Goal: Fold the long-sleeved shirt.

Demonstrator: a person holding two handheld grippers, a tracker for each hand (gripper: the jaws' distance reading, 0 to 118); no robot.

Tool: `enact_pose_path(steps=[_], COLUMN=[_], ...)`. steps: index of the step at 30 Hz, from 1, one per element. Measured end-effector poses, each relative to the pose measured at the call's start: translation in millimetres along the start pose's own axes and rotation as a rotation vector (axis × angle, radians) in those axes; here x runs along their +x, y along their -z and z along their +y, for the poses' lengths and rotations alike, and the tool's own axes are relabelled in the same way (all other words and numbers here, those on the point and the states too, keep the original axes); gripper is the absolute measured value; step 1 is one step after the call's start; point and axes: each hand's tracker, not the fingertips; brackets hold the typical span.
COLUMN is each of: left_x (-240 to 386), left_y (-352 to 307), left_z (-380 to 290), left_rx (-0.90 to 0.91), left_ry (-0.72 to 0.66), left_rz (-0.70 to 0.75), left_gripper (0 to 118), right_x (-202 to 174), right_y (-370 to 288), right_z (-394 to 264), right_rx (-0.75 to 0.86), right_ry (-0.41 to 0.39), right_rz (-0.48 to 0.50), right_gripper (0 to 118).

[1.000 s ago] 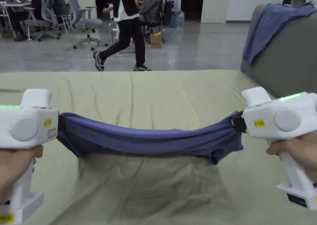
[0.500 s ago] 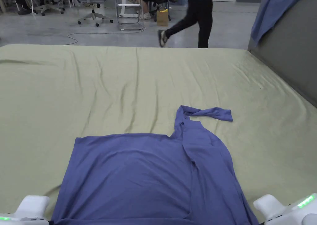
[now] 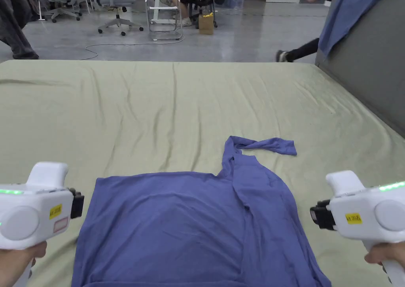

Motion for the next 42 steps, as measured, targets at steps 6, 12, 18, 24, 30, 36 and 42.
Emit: enact_pose_path(steps=[6, 12, 18, 24, 30, 36, 42], left_x=[3, 6, 1, -6, -2, 7, 17], left_y=[45, 112, 147, 152, 159, 129, 85], left_z=[43, 65, 62, 51, 52, 50, 38], left_rx=[0.029, 0.002, -0.02, -0.023, -0.041, -0.004, 0.046], left_ry=[-0.017, 0.01, -0.033, -0.07, -0.064, -0.06, -0.036], left_rz=[-0.028, -0.025, -0.003, -0.004, -0.014, -0.066, -0.101], left_gripper=[0, 0, 0, 0, 0, 0, 0], right_x=[7, 32, 52, 76, 69, 45, 14], right_y=[54, 168, 292, 353, 318, 196, 58], right_z=[91, 215, 276, 255, 250, 224, 140], right_rx=[0.031, -0.035, -0.184, -0.284, -0.172, -0.031, 0.107], right_ry=[0.016, 0.048, 0.144, 0.315, 0.288, 0.177, 0.118], right_rz=[-0.011, -0.055, -0.182, -0.222, -0.159, -0.07, 0.06], right_gripper=[0, 0, 91, 56, 8, 8, 8])
